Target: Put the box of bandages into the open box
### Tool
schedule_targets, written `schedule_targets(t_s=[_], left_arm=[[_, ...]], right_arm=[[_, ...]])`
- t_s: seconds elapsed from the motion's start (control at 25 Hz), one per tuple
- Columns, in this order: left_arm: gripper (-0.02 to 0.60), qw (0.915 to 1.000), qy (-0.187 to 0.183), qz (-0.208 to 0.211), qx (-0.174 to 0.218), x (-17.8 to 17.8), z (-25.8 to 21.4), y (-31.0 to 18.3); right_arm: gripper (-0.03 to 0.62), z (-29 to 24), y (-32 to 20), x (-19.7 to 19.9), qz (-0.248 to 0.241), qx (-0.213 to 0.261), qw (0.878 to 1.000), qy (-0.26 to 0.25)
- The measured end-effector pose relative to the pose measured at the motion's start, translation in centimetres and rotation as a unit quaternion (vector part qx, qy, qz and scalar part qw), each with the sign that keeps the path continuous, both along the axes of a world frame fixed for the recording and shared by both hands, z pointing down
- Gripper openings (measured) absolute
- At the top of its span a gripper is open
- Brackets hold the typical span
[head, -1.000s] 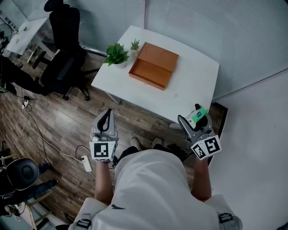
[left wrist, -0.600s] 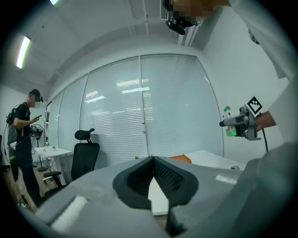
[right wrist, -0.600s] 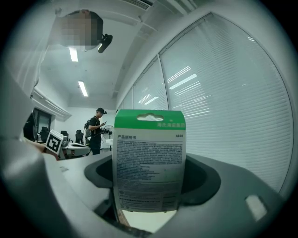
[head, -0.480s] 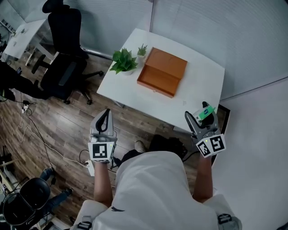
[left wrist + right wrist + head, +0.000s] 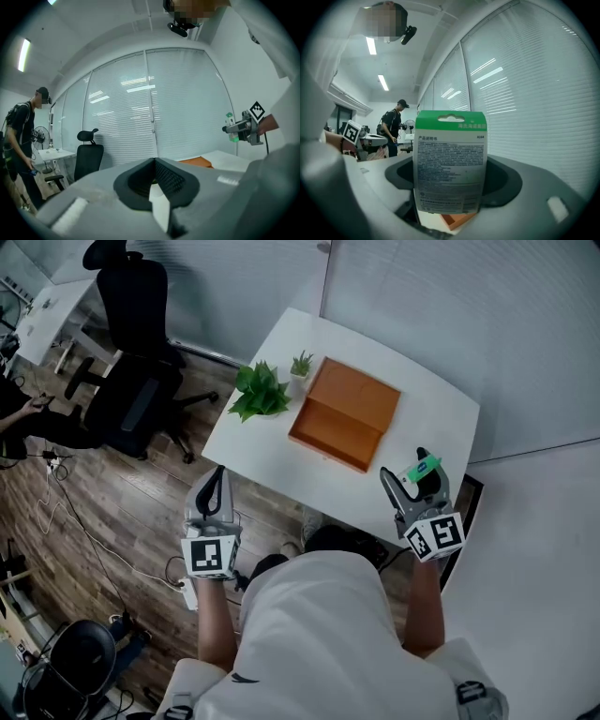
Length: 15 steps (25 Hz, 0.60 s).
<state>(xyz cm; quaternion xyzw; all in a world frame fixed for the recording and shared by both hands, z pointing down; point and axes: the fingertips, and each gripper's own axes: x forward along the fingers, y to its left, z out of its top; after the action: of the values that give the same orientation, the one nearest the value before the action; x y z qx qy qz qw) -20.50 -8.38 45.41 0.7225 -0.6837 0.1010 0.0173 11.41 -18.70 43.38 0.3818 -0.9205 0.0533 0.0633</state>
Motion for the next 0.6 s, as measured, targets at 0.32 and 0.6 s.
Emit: schedule_targets(t_s=[0.32, 0.6], left_arm=[[0.006, 0.9998, 0.0, -0.017, -0.007, -0.9, 0.8, -2.1], [0.006, 0.9999, -0.003, -0.015, -0.007, -1.0, 1.3, -2.0]], right_arm=[[0.376, 3.6, -4.4, -2.9, -0.033, 0.013, 0.994, 0.102], [0.376, 9.2, -5.8, -7.3, -0.111, 0.048, 0.939, 0.322]])
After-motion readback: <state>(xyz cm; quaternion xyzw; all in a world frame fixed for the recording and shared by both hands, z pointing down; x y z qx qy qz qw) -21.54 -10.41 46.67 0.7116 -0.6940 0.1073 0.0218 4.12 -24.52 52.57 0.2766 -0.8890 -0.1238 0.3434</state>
